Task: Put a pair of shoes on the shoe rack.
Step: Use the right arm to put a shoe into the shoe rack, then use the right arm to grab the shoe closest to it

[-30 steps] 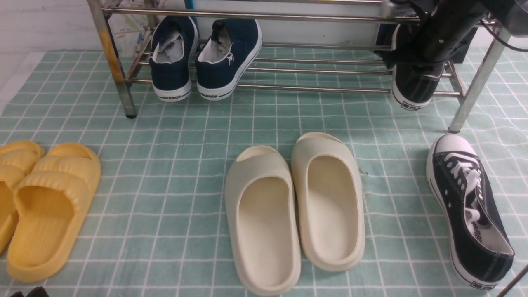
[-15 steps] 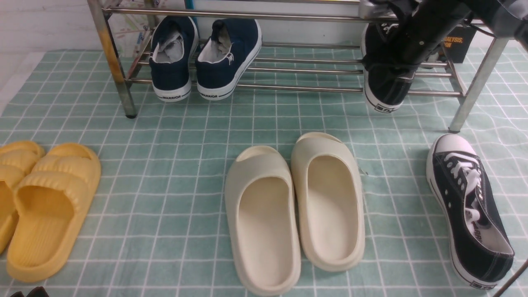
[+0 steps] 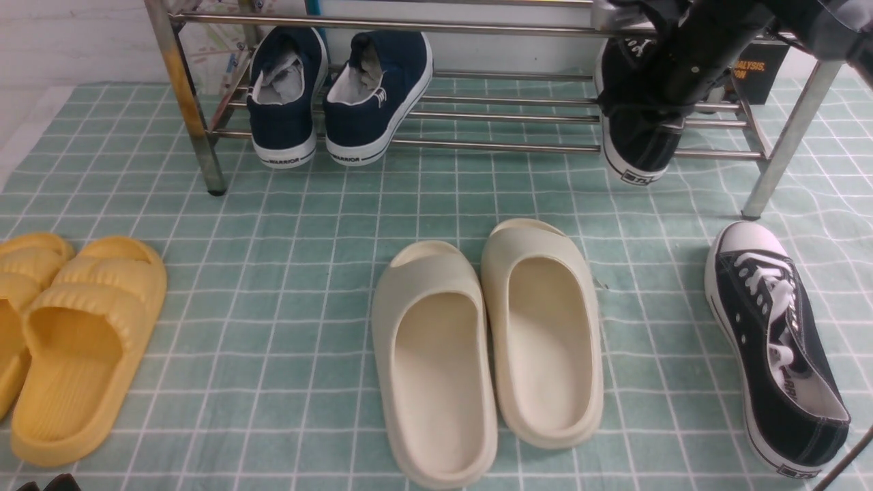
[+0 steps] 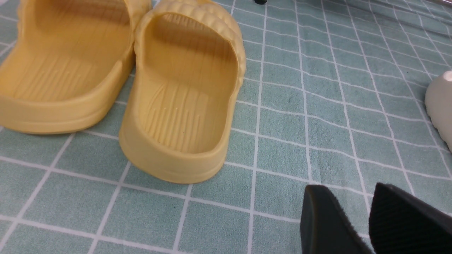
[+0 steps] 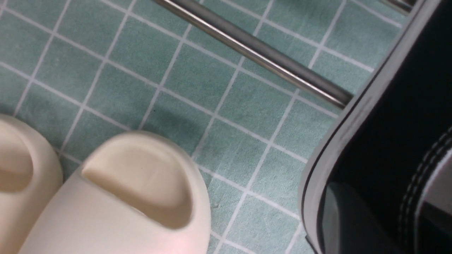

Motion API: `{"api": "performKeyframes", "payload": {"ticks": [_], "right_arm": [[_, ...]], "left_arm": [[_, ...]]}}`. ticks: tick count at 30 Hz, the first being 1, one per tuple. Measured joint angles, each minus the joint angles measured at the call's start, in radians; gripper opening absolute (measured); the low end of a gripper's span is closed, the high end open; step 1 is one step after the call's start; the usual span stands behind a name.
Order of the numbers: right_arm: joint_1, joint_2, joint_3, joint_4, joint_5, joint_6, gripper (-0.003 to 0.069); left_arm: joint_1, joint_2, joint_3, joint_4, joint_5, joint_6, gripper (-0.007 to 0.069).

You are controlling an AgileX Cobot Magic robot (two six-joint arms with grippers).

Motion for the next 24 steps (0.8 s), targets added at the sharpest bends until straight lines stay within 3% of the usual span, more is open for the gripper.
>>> {"api": "performKeyframes", "payload": {"ticks": [3, 6, 8, 11, 17, 20, 21, 22, 23, 24], "right_arm": [[0.0, -0.023, 0.0, -0.02, -0.008, 0.02, 0.0339], [0.0, -0.049, 0.0, -0.032, -0.008, 0.044, 0.0456], [0.0, -0.076, 0.002, -0.033, -0.008, 0.067, 0.0514], [0.0, -0.12, 0.046, -0.033, -0.011, 0.089, 0.054], [0.0, -0.259, 0.275, -0.041, -0.012, 0.096, 0.0488], [0.0, -0.369, 0.482, -0.077, -0.011, 0.09, 0.0393], [0.0, -0.375, 0.492, -0.081, -0.012, 0.089, 0.0393], [-0.002, -0.418, 0.569, -0.124, -0.011, 0.086, 0.0332], [-0.002, -0.422, 0.576, -0.128, -0.011, 0.086, 0.0332], [-0.011, -0.447, 0.624, -0.16, -0.011, 0.089, 0.0268]], "left_arm": [[0.0, 0.0, 0.0, 0.0, 0.0, 0.0, 0.0218], [0.0, 0.0, 0.0, 0.0, 0.0, 0.0, 0.0218], [0.0, 0.0, 0.0, 0.0, 0.0, 0.0, 0.0218], [0.0, 0.0, 0.0, 0.0, 0.0, 0.0, 0.0218], [0.0, 0.0, 0.0, 0.0, 0.0, 0.0, 0.0218], [0.0, 0.0, 0.0, 0.0, 0.0, 0.0, 0.0218], [0.0, 0.0, 0.0, 0.0, 0.0, 0.0, 0.0218], [0.0, 0.0, 0.0, 0.0, 0.0, 0.0, 0.0218], [0.0, 0.0, 0.0, 0.0, 0.0, 0.0, 0.0218], [0.0, 0.0, 0.0, 0.0, 0.0, 0.0, 0.0218]]}}
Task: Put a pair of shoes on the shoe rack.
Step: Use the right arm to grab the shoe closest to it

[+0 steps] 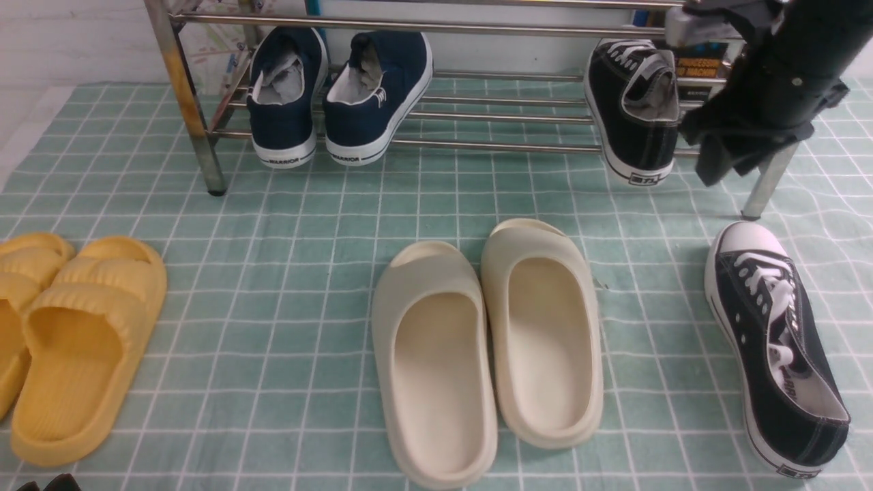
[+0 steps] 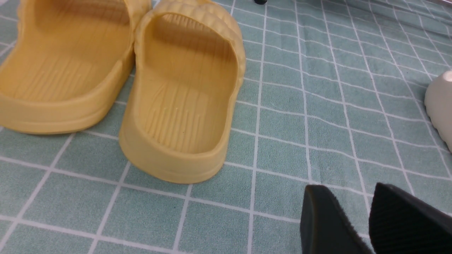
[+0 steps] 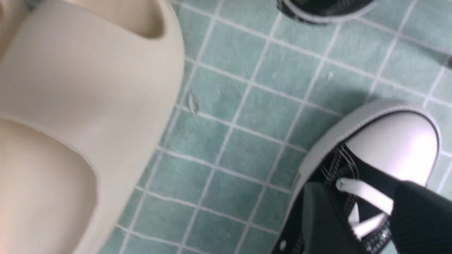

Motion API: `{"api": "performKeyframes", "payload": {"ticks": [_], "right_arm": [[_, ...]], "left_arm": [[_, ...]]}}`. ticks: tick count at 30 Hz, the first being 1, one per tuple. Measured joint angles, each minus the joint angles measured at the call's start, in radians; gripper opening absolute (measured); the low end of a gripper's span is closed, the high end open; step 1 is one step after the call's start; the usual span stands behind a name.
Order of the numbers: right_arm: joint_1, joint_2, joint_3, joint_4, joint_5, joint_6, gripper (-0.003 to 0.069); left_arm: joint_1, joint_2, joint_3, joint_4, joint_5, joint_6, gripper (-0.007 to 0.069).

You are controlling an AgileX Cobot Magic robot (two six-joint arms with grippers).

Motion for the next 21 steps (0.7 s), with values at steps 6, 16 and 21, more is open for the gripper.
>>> {"api": "performKeyframes", "payload": {"ticks": [6, 16, 21], "right_arm": [[-0.075, 0.008, 0.047, -0.039, -0.086, 0.042, 0.0065], [-0.197, 0.097, 0.047, -0.047, -0.29, 0.058, -0.0004], [-0.2, 0.125, 0.048, -0.057, -0.416, 0.062, -0.0004]], "left_arm": [[0.0, 0.0, 0.0, 0.0, 0.0, 0.0, 0.0224], [0.0, 0.0, 0.0, 0.0, 0.0, 0.0, 0.0228], [0.0, 0.0, 0.0, 0.0, 0.0, 0.0, 0.0232]]}}
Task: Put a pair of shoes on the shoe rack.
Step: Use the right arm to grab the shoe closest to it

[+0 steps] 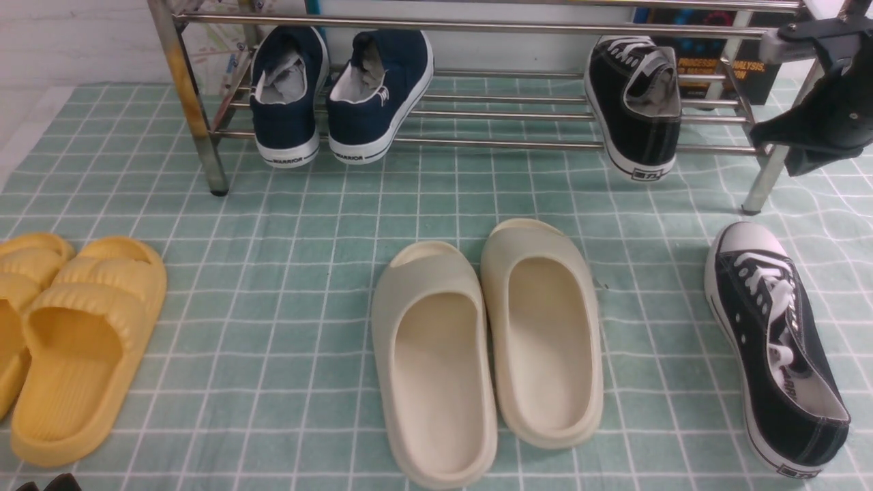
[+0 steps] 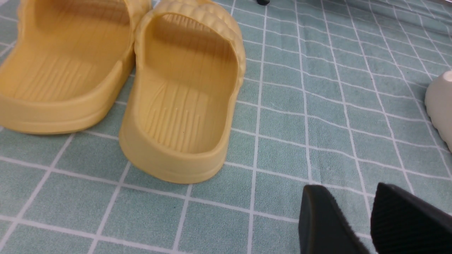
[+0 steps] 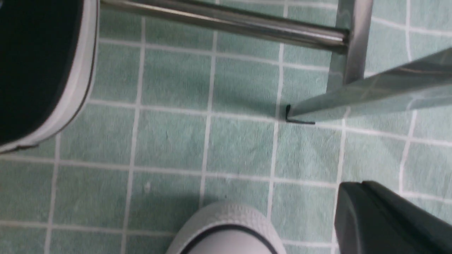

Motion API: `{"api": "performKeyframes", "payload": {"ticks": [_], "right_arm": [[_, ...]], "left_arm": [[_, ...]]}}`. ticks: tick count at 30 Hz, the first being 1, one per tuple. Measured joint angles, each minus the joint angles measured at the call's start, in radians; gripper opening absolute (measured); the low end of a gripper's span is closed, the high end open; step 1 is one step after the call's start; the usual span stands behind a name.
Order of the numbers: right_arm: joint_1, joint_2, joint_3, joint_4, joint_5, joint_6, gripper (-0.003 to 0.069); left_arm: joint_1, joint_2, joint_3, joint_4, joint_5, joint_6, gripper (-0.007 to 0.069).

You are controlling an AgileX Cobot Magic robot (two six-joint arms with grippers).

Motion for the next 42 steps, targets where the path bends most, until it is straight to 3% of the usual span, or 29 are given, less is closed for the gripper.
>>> {"api": "performKeyframes", "payload": {"ticks": [6, 20, 24, 26, 32, 38, 42], "right_arm": [[0.0, 0.036, -0.038, 0.0, -0.075, 0.022, -0.0003], [0.001, 0.068, -0.167, 0.052, 0.145, 0.035, 0.0021], [0.001, 0.07, -0.216, 0.089, 0.269, -0.013, 0.0076], [0.001, 0.071, -0.258, 0.136, 0.373, -0.06, 0.0147], [0.001, 0.013, -0.252, 0.247, 0.399, -0.083, 0.0307], [0.028, -0.167, -0.077, 0.239, 0.397, -0.077, 0.0349], [0.112, -0.329, 0.145, 0.19, 0.401, -0.039, 0.0352]], "left_arm": [[0.0, 0.0, 0.0, 0.0, 0.0, 0.0, 0.0236], [0.0, 0.0, 0.0, 0.0, 0.0, 0.0, 0.0237], [0.0, 0.0, 0.0, 0.0, 0.0, 0.0, 0.0237], [0.0, 0.0, 0.0, 0.0, 0.0, 0.0, 0.0237], [0.0, 0.0, 0.0, 0.0, 0.0, 0.0, 0.0237], [0.0, 0.0, 0.0, 0.0, 0.0, 0.0, 0.0237], [0.0, 0.0, 0.0, 0.0, 0.0, 0.0, 0.0237]]}}
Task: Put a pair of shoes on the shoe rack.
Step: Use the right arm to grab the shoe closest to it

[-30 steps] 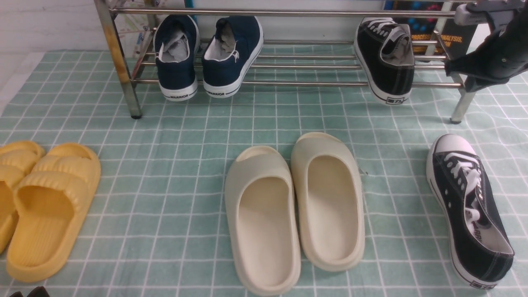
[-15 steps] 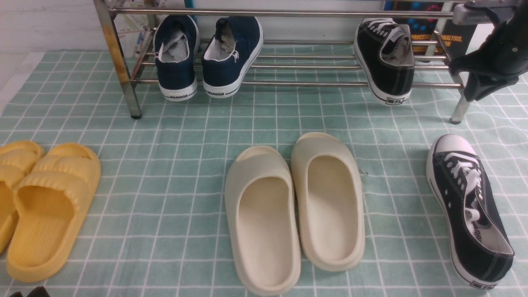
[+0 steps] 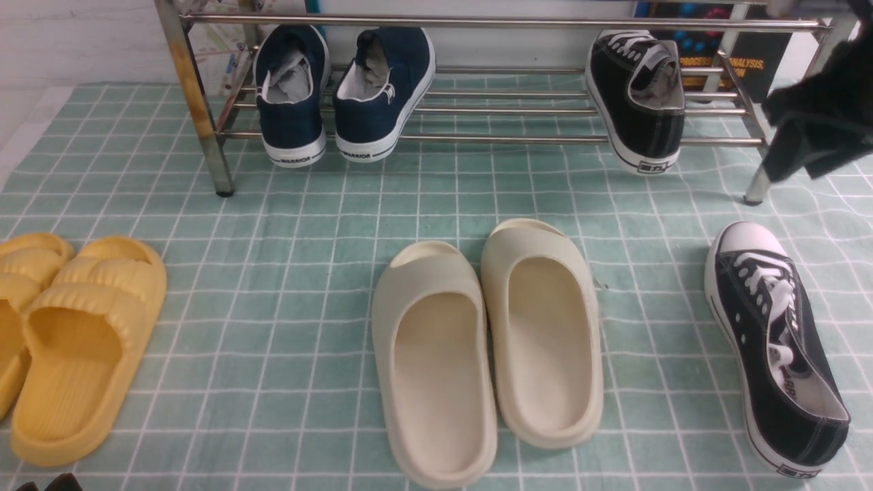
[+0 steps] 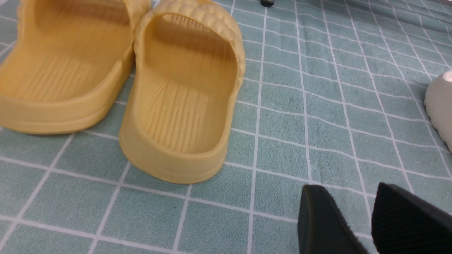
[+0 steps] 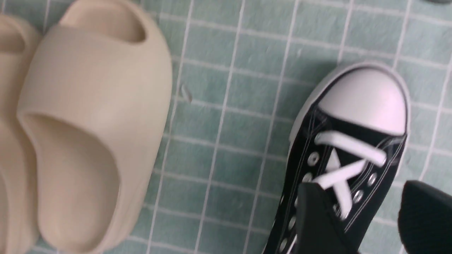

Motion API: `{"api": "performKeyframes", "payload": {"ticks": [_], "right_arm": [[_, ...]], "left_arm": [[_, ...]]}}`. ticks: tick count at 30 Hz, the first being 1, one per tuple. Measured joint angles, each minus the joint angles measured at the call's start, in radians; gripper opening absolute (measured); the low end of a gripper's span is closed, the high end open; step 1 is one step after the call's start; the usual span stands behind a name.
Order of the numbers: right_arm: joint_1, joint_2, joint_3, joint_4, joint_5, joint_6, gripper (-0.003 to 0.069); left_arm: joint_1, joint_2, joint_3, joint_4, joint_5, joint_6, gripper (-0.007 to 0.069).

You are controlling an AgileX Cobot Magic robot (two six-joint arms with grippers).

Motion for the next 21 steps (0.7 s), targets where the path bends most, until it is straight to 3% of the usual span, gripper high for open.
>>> {"api": "performKeyframes", "payload": {"ticks": [7, 12, 21], "right_arm": [[0.196, -0.112, 0.347, -0.149, -0.001, 0.125, 0.0352], [0.208, -0.118, 0.509, -0.221, -0.069, 0.23, 0.0352], [0.209, -0.118, 0.715, -0.17, -0.334, 0.237, 0.0351]], "left_arm": [[0.0, 0.0, 0.0, 0.0, 0.0, 0.0, 0.0237], [0.0, 0.0, 0.0, 0.0, 0.0, 0.0, 0.0237], [0.0, 0.0, 0.0, 0.0, 0.0, 0.0, 0.0237]]}}
